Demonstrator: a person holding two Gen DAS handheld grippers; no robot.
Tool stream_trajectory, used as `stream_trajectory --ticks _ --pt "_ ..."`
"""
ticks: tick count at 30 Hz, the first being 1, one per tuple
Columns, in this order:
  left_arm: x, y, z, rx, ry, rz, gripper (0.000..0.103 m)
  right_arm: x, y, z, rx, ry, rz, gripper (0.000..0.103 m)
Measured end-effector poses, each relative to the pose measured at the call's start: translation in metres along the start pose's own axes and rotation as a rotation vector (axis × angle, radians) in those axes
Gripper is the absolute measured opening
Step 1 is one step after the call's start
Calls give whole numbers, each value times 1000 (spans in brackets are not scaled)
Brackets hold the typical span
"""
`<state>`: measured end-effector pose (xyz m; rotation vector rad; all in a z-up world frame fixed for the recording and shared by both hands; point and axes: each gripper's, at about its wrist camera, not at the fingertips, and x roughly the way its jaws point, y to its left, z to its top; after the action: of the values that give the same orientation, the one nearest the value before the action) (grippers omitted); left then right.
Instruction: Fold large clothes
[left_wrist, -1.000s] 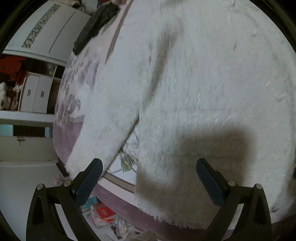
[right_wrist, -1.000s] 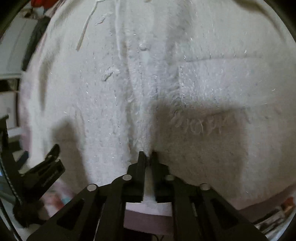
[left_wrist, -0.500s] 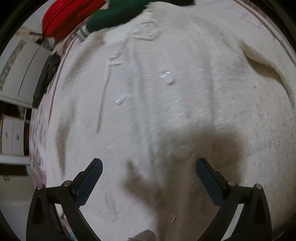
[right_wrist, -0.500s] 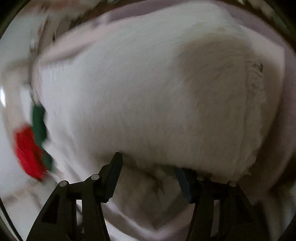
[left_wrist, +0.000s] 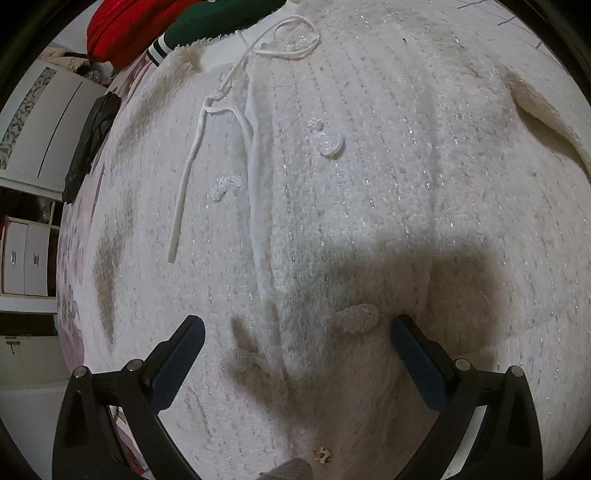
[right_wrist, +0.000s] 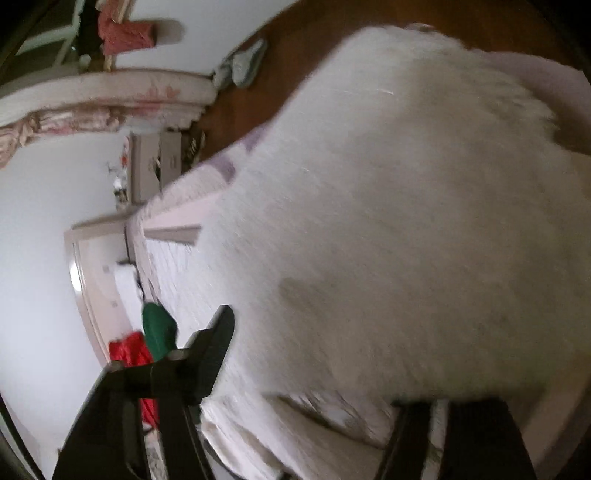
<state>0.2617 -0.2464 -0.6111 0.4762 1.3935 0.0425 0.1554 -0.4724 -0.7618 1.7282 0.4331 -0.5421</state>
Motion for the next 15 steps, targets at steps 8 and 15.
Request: stream_trajectory --ticks 8,15 --pt "2 13 8 -42 32 -56 103 -18 61 30 -71 -160 -80 5" --pt "-10 60 16 -190 21 -120 103 -32 203 -4 -475 -154 -73 5"
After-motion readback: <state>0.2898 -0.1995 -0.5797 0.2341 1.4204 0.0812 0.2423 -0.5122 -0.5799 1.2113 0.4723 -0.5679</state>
